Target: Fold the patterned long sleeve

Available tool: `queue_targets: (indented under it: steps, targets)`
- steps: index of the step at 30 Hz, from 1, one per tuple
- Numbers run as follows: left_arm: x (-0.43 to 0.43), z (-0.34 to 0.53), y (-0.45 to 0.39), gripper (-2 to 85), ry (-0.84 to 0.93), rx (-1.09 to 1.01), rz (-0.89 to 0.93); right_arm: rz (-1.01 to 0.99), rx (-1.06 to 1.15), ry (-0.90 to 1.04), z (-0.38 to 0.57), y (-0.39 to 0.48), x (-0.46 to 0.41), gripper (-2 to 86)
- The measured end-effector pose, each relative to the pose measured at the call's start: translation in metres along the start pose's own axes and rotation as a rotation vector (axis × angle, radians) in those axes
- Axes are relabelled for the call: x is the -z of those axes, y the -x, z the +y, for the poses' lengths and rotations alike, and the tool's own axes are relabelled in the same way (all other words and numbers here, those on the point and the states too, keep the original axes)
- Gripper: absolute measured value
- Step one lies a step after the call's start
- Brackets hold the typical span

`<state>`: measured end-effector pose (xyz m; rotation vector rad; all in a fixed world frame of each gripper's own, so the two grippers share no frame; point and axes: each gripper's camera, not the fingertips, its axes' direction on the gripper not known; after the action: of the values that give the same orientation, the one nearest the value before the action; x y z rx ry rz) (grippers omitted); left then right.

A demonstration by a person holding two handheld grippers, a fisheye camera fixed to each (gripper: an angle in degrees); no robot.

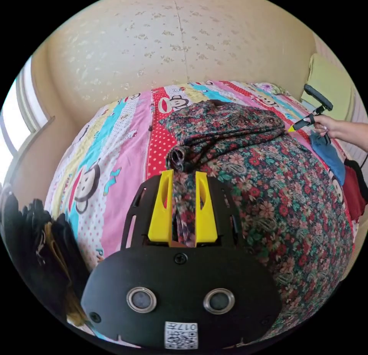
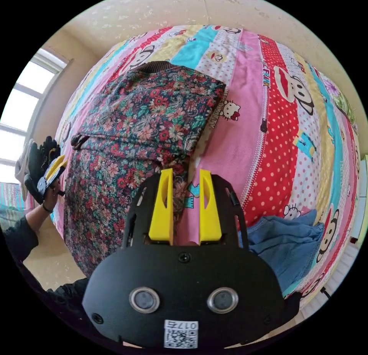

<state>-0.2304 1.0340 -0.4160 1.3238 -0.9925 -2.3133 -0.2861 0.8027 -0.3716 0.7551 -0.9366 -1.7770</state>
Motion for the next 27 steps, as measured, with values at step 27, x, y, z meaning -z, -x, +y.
queue_targets:
  steps: [27]
  targets:
    - [0.055, 0.258, 0.104, 11.3, 0.437, 0.302, 0.294, -0.078, -0.271, 0.152, 0.401, 0.01, 0.0, 11.6]
